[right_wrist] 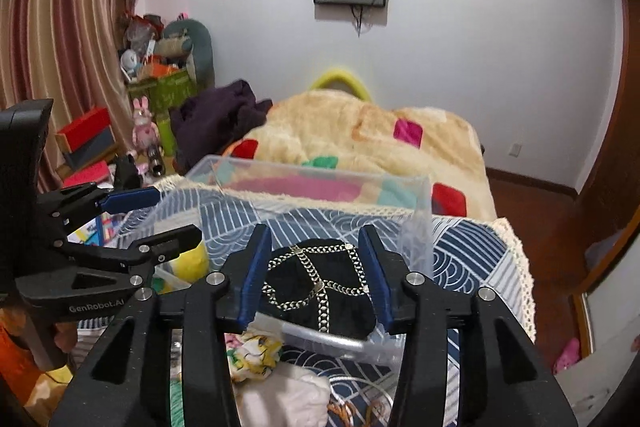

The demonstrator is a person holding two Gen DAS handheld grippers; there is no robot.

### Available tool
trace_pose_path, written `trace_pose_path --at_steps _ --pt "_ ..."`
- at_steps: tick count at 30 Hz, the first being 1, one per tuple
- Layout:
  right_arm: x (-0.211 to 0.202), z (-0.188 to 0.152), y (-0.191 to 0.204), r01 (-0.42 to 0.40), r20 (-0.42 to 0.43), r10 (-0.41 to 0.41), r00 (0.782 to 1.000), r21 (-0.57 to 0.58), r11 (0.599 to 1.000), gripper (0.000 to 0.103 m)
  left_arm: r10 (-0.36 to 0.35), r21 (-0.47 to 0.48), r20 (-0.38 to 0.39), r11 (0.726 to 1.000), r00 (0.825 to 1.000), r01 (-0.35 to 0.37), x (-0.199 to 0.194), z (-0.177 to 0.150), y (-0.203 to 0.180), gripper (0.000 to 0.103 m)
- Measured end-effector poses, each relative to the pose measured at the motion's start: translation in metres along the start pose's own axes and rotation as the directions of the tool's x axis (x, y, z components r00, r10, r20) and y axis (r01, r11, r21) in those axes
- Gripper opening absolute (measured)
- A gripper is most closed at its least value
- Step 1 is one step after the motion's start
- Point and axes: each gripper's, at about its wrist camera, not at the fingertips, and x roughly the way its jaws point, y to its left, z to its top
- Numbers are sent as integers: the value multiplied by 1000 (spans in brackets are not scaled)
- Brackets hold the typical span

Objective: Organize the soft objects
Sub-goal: 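Release the ball and the black bag into the clear box with both tools, then grasp the green sponge with the left tool while the right tool grasps the floral scrunchie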

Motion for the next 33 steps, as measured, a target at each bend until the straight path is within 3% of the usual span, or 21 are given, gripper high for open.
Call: trace_pose_path --at_steps 4,8,16,23,26,28,32,33 --pt "-14 -3 4 2 32 -1 999 -14 1000 49 12 -18 46 1000 999 -11 -22 -4 2 85" --pt "-20 -15 5 -27 32 27 999 0 1000 49 21 -26 60 999 998 -20 -37 -16 1 87" --pt "1 -52 11 -90 -71 93 993 42 995 49 0 -46 10 999 1000 1 -35 -52 -4 87" --pt "33 -69 19 -160 -172 171 970 77 984 49 -12 -61 -45 998 999 9 -19 -78 -11 87" --pt "40 -67 25 -163 -184 175 967 79 984 49 -22 -84 -53 996 998 17 -13 -81 -11 78" --pt "43 -68 26 -165 -185 177 967 76 983 47 -37 -95 -61 995 997 31 -10 -82 -10 67" --pt "43 -70 30 -151 -191 159 969 58 987 23 -61 -103 -59 993 996 55 -10 -85 -10 59" --pt "42 -71 30 -151 -188 160 969 59 987 22 -66 -101 -54 993 996 60 -11 -86 -10 55"
